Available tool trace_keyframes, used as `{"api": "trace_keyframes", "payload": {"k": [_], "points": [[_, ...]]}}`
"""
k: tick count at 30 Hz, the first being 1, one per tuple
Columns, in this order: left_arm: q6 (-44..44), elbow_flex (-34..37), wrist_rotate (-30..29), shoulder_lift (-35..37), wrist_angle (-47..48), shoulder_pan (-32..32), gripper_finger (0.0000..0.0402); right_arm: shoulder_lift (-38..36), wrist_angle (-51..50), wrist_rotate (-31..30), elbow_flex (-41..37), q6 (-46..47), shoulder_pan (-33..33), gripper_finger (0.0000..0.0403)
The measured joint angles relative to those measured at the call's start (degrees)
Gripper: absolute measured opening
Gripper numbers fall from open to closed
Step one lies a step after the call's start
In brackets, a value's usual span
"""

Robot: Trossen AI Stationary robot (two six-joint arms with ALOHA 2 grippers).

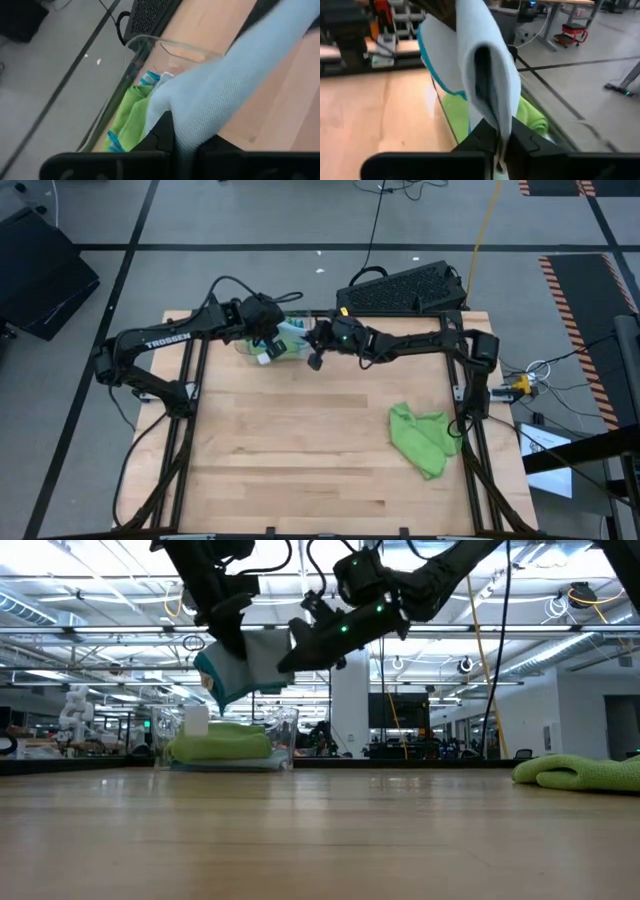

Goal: Fold microfiber towels
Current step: Put the blue microfiber cloth into the bin

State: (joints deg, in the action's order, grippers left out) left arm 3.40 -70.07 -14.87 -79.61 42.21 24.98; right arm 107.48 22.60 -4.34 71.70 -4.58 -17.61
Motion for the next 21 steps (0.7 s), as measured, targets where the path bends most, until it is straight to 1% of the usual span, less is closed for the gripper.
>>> {"api": "trace_keyframes", "payload": {"k": [3, 6, 10, 12, 16, 21], "points": [[4.99, 1.35, -0.12, 0.02, -0.02, -0.35, 0.0029, -2.08, -3.61, 0.14, 0.02, -6.19, -0.64, 0.0019], [10.23, 3.28, -0.15, 0.02, -1.77, -0.44, 0.0034, -3.07, -4.68, 0.62, 0.02, -13.58, -1.73, 0.0012], [15.93, 7.38, -1.23, 0.04, -6.60, -0.42, 0.0038, -2.72, -4.18, 5.94, -0.02, -20.18, -3.98, 0.0007], [17.26, 9.03, -4.08, 0.04, -8.70, -0.75, 0.0039, -2.02, -2.85, 7.60, -0.02, -22.53, -5.18, 0.0007], [19.19, 10.21, -12.61, 0.04, -9.85, -0.86, 0.0040, -1.22, 0.56, 8.24, -0.04, -25.43, -6.90, 0.0007], [23.52, 10.21, -18.87, 0.04, -12.78, -0.78, 0.0041, -1.22, 5.08, 13.39, -0.04, -25.70, -8.91, 0.0007]]}}
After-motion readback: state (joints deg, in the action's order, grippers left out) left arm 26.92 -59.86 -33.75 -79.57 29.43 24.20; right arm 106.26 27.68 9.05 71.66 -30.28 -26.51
